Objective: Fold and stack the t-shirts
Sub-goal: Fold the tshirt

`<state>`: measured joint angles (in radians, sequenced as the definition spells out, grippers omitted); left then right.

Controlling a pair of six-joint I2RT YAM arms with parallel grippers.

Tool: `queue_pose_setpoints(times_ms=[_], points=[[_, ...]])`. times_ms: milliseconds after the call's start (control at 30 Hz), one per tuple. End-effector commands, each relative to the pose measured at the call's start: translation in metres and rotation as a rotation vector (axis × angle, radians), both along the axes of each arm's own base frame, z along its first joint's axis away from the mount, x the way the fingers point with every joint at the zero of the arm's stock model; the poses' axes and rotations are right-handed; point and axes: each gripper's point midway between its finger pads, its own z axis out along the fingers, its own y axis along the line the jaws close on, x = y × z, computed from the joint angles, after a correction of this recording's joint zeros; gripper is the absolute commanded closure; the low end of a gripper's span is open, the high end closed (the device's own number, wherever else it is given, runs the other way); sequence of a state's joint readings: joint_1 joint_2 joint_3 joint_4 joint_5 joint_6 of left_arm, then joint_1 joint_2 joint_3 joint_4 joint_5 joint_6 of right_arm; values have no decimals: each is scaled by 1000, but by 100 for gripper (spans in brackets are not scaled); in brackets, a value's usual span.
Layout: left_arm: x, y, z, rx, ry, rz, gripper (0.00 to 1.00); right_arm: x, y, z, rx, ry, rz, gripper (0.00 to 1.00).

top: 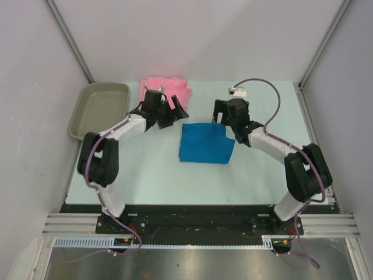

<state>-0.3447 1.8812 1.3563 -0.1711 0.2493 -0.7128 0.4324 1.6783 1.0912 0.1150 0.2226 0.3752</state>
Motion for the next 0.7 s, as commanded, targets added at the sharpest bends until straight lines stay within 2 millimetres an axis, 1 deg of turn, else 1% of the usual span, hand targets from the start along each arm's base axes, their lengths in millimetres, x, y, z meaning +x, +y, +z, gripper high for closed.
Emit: queue_pose_setpoints(times_ms=[0,33,67,100,133,167,200,233,267,300,333,367,400,433,500,533,600,633,667], points=[[-58,13,37,30,-65,-43,0,-41,29,69,-424,-196,121,0],[-79,23,12,56,-8,-37,0,-53,42,69,-464,-197,173,0],[-92,28,23,42,-26,-26,0,-75,57,63,-517,-171,256,0],[-102,32,18,42,-15,-23,0,-86,66,60,-555,-163,314,0],[-122,41,-4,58,30,-13,0,-94,71,59,-573,-148,351,0],[-132,43,5,25,11,6,0,-110,69,45,-628,-75,409,0],[-140,46,1,17,12,13,0,-124,83,43,-641,-61,474,0],[-156,53,-18,21,44,24,0,-134,84,37,-681,-37,510,0],[-162,57,-14,7,27,51,0,-148,79,25,-742,17,552,0],[-167,61,-18,12,27,59,0,-160,80,18,-789,37,583,0],[-177,67,-26,20,34,74,0,-169,79,11,-827,64,609,0],[-181,70,-30,20,38,89,0,-182,70,0,-884,124,645,0],[-184,72,-33,19,37,93,0,-187,68,-4,-919,136,648,0],[-190,75,-37,18,33,105,0,-201,75,-11,-944,132,692,0],[-194,78,-40,8,30,127,0,-212,81,-15,-974,126,721,0],[-198,81,-46,10,38,137,0,-220,85,-24,-1013,131,746,0],[-201,82,-45,1,26,141,0,-223,83,-33,-1103,123,748,0],[-203,85,-47,4,29,150,0,-231,87,-48,-1160,135,776,1],[-205,84,-47,2,25,144,0,-230,85,-52,-1205,127,765,1]])
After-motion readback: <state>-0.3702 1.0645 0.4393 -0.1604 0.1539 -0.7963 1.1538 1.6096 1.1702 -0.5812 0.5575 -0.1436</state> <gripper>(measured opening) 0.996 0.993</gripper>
